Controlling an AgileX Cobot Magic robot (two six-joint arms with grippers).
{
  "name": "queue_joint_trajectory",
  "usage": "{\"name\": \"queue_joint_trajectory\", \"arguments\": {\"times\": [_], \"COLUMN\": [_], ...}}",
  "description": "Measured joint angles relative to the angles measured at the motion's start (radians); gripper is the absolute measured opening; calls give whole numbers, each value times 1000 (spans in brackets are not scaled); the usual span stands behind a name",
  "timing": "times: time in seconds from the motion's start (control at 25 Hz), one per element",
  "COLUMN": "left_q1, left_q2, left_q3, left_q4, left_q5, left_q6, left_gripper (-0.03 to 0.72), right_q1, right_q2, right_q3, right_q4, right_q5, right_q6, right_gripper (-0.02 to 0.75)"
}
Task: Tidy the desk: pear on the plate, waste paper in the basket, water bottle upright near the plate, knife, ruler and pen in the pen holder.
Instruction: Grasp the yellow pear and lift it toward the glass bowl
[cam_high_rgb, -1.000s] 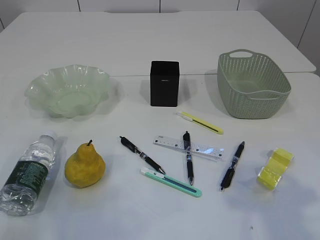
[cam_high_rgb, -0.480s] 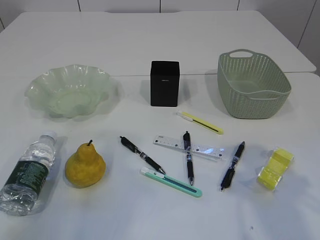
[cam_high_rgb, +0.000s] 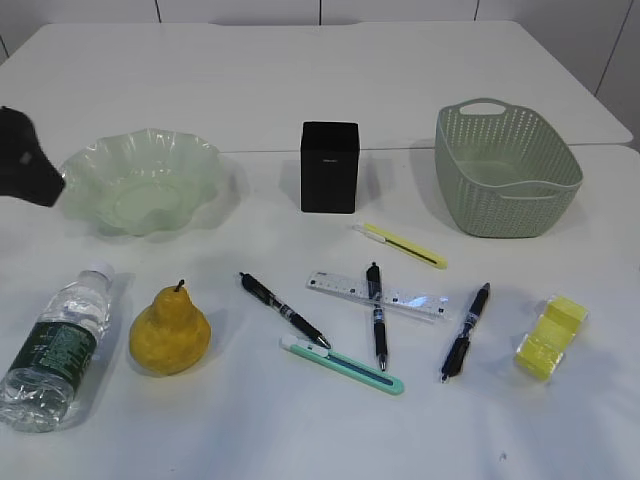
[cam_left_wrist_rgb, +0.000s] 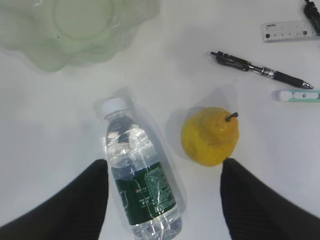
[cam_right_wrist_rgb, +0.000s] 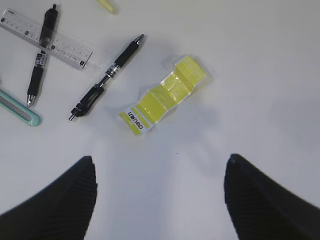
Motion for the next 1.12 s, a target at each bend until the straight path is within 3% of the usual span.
{"name": "queue_joint_trajectory", "arguments": {"times": [0.52,0.88,1.12], "left_q1": [-127,-170,-172], "left_q2": [244,395,472], "left_q3": [-118,-238,-249], "left_q4": [75,70,42], "left_q5": [14,108,175], "left_q6": [10,10,10], "left_gripper": [497,498,510], "right_q1": [0,0,0], "right_q2": [61,77,102], "right_q3": [-1,-1,-4], "right_q4": [0,0,0], "right_q5": [16,16,13], "right_q6": [-24,-24,-27], "right_gripper": [587,587,587]}}
